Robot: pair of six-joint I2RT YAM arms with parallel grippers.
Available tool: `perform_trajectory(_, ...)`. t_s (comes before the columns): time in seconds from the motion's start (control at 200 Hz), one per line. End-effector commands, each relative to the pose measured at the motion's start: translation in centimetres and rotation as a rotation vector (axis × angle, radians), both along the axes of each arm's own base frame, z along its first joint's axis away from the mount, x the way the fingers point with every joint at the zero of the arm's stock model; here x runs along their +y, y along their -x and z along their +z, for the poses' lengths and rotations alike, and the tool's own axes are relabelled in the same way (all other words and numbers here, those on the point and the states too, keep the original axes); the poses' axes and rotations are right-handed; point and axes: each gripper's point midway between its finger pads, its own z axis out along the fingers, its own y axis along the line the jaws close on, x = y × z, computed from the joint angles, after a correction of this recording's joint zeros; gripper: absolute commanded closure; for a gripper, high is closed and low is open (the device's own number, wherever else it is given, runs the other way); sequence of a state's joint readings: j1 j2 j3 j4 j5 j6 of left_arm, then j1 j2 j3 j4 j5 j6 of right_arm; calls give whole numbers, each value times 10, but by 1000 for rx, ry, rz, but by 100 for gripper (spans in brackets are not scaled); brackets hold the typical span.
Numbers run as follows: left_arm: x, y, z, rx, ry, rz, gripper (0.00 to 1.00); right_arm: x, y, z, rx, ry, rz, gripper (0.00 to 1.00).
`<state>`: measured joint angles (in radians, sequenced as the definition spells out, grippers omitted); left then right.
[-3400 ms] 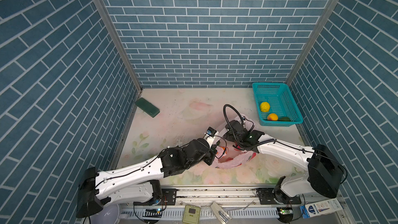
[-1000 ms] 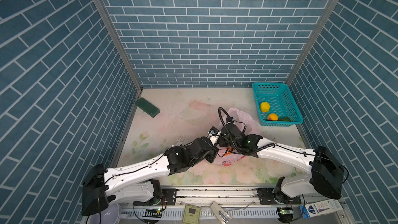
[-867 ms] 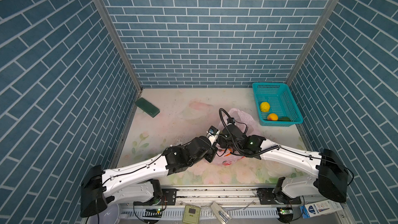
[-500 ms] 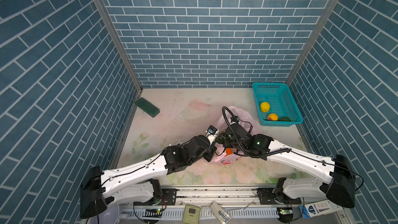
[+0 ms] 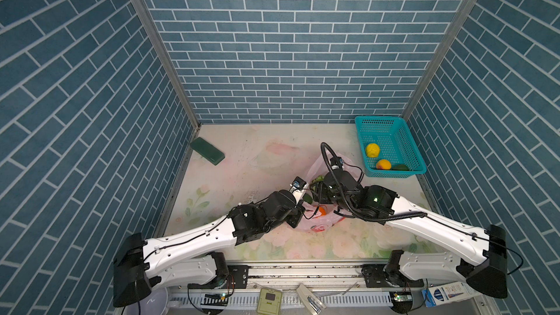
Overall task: Untie the knot of the plastic bag and take out the fruit
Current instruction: 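Lift the green fruit out and carry it over the teal basket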
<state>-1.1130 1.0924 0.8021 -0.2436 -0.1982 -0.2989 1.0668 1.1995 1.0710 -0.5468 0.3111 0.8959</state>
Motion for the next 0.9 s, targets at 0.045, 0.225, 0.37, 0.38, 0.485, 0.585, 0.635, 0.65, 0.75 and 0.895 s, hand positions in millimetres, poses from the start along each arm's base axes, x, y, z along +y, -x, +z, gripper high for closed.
perform_trajectory(0.045,7,-2,-3,-2,-22,21,100,-5,7,30,3,-59,-19,52)
perform_trajectory(0.225,7,-4,-2,-5,-22,24,100,-14,11,56,-18,-96,-24,52)
perform_trajectory(0.37,6,-4,0,-5,-19,19,100,-26,9,82,-66,-127,-49,51)
perform_trajectory(0.38,5,-4,0,-4,-19,18,100,-26,9,84,-69,-128,-51,51)
perform_trajectory(0.485,5,-4,2,-3,-14,16,100,-37,3,104,-110,-154,-77,51)
perform_trajectory(0.585,5,-3,4,-4,-18,12,100,-50,-6,119,-131,-181,-100,51)
perform_trajectory(0.635,5,-3,6,-5,-18,9,100,-58,-11,125,-137,-194,-114,51)
perform_trajectory(0.65,5,-3,6,-5,-20,10,100,-61,-12,126,-137,-194,-121,51)
perform_trajectory(0.75,7,-2,9,-6,-20,8,100,-85,-25,131,-150,-184,-175,51)
perform_trajectory(0.895,8,-1,12,-11,-26,0,100,-127,-46,124,-159,-129,-284,49)
